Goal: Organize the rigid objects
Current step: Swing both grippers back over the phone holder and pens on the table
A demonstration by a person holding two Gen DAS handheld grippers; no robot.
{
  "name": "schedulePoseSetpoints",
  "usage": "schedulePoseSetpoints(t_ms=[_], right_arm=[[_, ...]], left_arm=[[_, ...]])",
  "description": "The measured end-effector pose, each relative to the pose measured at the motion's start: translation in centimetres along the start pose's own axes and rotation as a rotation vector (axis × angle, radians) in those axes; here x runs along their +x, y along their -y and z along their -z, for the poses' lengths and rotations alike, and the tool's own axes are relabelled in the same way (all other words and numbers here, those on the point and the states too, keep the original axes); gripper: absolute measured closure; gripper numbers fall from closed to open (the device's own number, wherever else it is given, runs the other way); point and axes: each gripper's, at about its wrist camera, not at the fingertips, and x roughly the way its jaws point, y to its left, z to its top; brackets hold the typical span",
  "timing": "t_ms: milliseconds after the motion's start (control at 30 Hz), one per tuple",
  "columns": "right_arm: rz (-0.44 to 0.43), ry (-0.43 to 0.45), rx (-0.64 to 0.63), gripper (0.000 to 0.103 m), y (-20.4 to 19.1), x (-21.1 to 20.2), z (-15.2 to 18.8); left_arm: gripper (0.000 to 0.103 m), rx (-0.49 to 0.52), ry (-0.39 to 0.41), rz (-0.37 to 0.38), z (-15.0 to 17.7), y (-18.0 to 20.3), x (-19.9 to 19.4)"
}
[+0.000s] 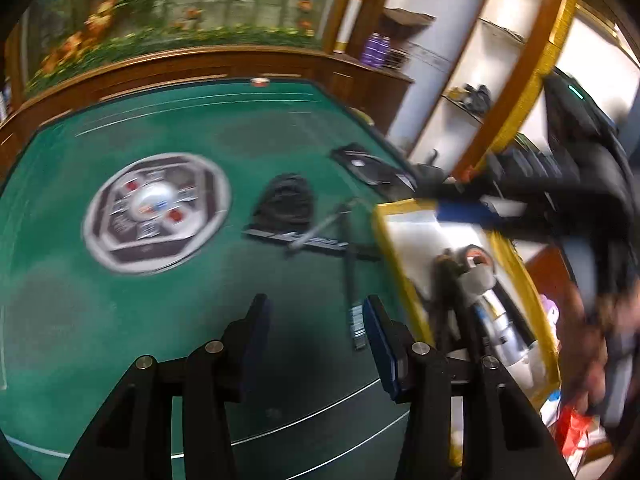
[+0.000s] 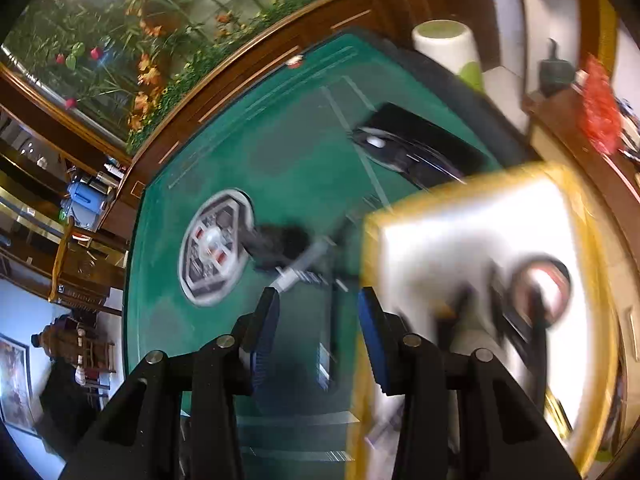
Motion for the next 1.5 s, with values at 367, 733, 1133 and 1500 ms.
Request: schedulePoseSetpoints(t_ms=[367,733,1133,1500], right_arm=[[0.046,-0.168,0.060,0.056,-1.9,12.7,-6.4],[-0.112,-0.369,-0.053,0.054,-7.8,12.7,4.6],[-0.114,-0.177,0.012,0.053,-3.8,3.6,7.5],[-0.069,-0.115,0.039,0.053,-0.3,-0.1,8.5]], left_arm=[[0.053,-0.093,0.024,-0.123,3.0,-7.4,-3.4],[0.052,-0.142,0.036,-0.124,2.8,-10.6,-3.9],[0.029,-0.034,-0.057,-0.026,1.0,-8.2,-0.9],[0.024,-0.047,-0.181,-0.077,-1.0,-5.5,5.3]])
